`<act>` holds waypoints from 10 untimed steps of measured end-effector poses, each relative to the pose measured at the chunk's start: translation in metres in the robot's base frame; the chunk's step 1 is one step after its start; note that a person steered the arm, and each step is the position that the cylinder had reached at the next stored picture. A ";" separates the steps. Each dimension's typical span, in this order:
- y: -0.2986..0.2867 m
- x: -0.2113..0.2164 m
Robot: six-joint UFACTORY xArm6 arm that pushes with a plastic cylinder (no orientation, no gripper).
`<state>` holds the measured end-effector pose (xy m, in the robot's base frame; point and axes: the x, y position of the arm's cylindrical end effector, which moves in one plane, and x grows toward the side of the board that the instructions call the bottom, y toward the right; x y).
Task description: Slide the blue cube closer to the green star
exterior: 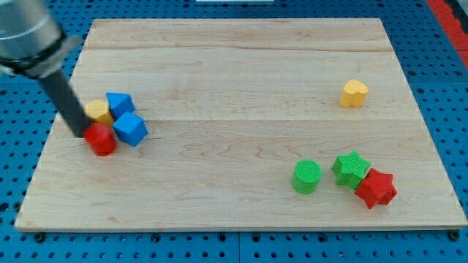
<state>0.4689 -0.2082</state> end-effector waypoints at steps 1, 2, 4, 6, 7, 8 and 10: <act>0.054 0.000; 0.114 0.000; 0.151 -0.039; 0.235 -0.060; 0.251 -0.076; 0.290 -0.028; 0.379 -0.028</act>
